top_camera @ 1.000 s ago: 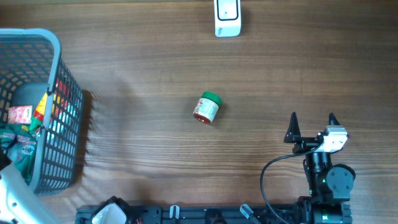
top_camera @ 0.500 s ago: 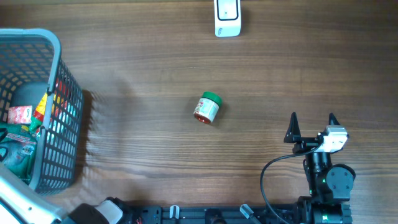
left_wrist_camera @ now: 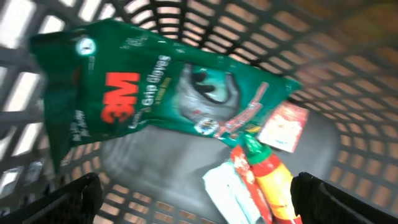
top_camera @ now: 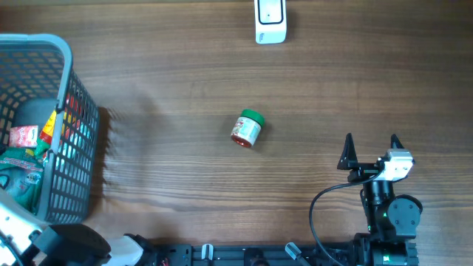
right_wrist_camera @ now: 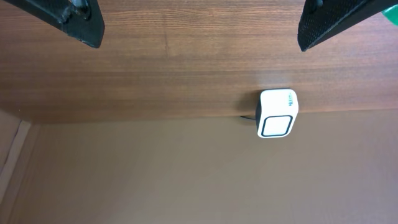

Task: Scan the item barcode
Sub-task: 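Move the left gripper back into the basket toward the red sauce bottle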

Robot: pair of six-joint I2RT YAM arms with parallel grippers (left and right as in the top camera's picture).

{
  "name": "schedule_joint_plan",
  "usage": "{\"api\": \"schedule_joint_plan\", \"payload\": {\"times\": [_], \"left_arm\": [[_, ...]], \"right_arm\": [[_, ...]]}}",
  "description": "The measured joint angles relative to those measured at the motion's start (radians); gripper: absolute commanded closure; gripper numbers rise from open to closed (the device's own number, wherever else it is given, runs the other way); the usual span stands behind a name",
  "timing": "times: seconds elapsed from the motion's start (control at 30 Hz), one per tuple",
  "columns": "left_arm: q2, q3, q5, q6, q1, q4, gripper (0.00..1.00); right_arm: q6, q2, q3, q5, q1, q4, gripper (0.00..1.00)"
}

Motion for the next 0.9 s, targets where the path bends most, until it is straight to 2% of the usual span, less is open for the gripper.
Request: {"api": "schedule_joint_plan", "payload": {"times": [0.23, 0.33, 0.47, 0.6, 0.9], "left_arm": [[0.013, 0.000, -0.107, -0.010, 0.077, -0.004, 0.00], [0.044, 0.000, -0.079, -0.078, 0.092, -0.004, 0.00], [0.082, -0.030, 0.012, -0.249, 0.089, 0.002, 0.00], [0.147, -0.113, 0.054, -0.370, 0.058, 0.048, 0.00], [0.251, -0.221, 0.087, -0.393, -0.103, 0.280, 0.00]], "right_arm": [[0.000, 0.000, 0.000, 0.000, 0.000, 0.000, 0.00], [0.000, 0.000, 0.000, 0.000, 0.000, 0.000, 0.00], [0.000, 0.000, 0.000, 0.000, 0.000, 0.000, 0.00], [0.000, 0.000, 0.000, 0.000, 0.000, 0.000, 0.00], [0.000, 0.000, 0.000, 0.000, 0.000, 0.000, 0.00]]}}
